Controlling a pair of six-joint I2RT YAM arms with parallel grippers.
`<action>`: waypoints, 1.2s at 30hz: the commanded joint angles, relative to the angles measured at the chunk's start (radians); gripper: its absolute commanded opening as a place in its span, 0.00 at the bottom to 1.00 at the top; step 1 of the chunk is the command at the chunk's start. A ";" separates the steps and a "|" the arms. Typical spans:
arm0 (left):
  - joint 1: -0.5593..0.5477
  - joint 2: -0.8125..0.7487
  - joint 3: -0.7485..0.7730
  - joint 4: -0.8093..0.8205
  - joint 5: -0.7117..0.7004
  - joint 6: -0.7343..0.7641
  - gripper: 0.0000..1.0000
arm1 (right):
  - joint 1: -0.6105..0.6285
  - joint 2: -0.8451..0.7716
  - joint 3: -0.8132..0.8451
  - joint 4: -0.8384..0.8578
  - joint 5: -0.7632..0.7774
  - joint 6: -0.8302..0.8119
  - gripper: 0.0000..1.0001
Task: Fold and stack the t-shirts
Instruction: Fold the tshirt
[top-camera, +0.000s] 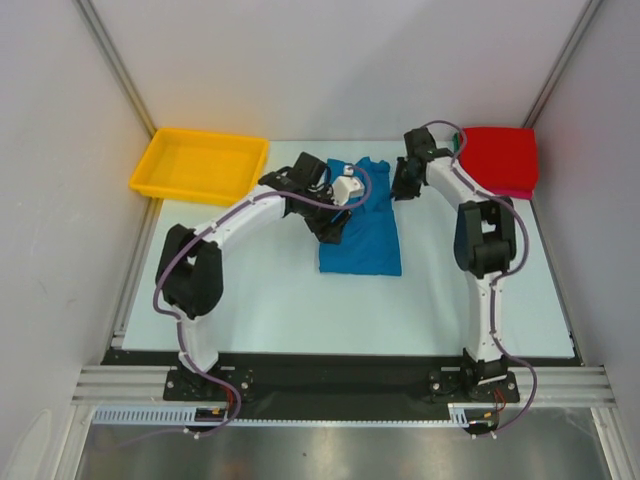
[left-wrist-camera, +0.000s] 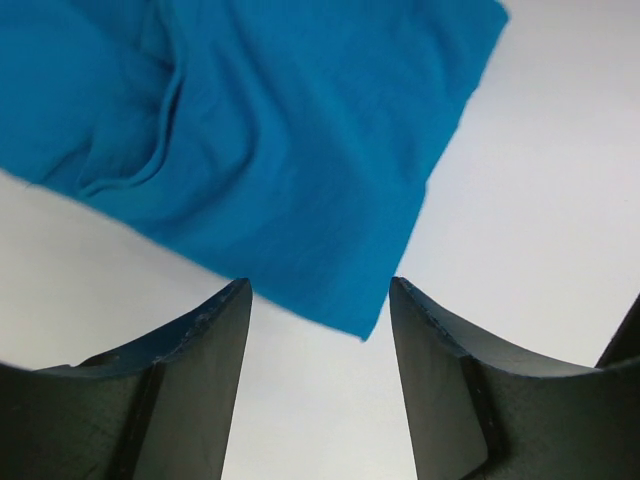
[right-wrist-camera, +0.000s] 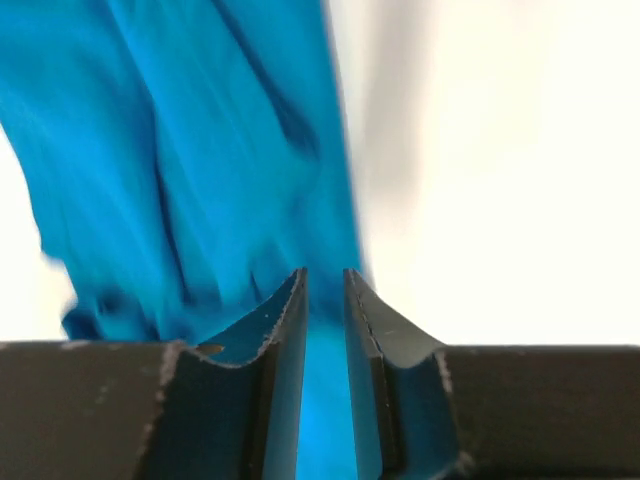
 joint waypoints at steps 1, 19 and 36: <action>-0.030 0.023 -0.016 0.064 0.048 0.030 0.64 | 0.003 -0.263 -0.185 -0.021 0.065 -0.022 0.26; -0.101 0.108 -0.225 0.167 -0.256 0.038 0.59 | 0.071 -0.576 -1.034 0.312 -0.078 0.216 0.21; -0.128 -0.181 -0.400 0.197 -0.095 0.239 0.79 | 0.097 -0.693 -1.047 0.188 -0.030 0.194 0.46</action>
